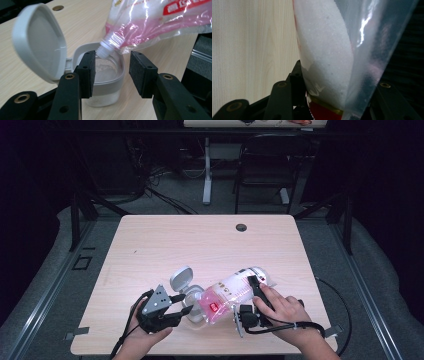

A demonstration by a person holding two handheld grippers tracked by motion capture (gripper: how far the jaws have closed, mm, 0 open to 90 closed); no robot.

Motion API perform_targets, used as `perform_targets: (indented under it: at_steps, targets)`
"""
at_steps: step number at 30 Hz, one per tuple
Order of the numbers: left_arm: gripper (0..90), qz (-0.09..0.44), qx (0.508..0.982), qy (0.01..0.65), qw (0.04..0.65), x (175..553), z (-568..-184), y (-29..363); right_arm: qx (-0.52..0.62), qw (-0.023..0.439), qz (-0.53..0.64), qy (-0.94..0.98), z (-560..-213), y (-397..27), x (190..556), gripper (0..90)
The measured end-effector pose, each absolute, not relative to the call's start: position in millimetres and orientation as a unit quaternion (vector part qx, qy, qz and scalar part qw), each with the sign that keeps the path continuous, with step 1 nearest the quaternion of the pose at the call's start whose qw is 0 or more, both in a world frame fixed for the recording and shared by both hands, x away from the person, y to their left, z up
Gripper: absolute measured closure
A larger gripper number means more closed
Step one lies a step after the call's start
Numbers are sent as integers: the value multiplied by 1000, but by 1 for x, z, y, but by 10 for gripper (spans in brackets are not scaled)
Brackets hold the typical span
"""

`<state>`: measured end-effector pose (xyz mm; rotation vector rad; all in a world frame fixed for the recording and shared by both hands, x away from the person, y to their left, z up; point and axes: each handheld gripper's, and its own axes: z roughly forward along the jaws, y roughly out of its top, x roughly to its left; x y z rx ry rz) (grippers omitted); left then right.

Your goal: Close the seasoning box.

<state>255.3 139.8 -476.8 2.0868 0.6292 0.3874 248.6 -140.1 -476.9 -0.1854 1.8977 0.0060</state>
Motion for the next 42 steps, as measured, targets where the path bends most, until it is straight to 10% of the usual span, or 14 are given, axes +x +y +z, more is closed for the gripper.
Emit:
perform_targets:
  at_steps: [42]
  targets:
    - [806, 218, 856, 209, 420, 248, -482, 107, -81, 575, -20, 814, -475, -137, 249, 536]
